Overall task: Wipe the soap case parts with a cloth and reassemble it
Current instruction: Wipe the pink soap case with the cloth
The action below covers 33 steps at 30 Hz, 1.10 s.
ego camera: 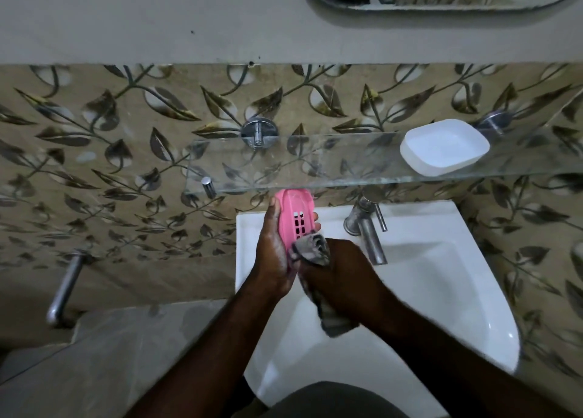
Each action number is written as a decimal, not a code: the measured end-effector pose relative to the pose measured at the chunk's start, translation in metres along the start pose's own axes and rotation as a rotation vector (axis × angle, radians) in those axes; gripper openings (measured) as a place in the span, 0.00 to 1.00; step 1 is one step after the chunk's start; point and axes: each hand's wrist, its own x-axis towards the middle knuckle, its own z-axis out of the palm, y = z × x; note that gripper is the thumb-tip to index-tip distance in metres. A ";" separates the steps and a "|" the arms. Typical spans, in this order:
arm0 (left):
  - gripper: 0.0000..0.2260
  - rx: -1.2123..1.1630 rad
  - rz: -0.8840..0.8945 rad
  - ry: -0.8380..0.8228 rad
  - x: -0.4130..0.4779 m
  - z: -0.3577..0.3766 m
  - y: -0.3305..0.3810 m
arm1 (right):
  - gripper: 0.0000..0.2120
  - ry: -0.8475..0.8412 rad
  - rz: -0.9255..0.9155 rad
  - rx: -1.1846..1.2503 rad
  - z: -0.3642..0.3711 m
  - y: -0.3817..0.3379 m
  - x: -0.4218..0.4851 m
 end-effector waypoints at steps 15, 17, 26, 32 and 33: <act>0.32 -0.046 -0.005 0.046 -0.003 -0.001 0.002 | 0.06 0.002 -0.281 -0.216 0.005 0.007 -0.010; 0.32 -0.063 -0.011 0.037 -0.005 -0.002 0.000 | 0.14 0.042 -0.348 -0.336 -0.004 0.018 -0.008; 0.33 -0.103 0.002 0.063 -0.005 0.002 -0.002 | 0.07 0.003 -0.232 -0.197 0.006 0.009 -0.009; 0.30 -0.095 -0.019 0.031 -0.005 -0.005 -0.002 | 0.10 0.093 -0.291 -0.453 -0.012 0.036 0.004; 0.30 -0.100 -0.018 0.030 -0.005 -0.004 -0.002 | 0.09 0.103 -0.276 -0.469 -0.012 0.037 0.009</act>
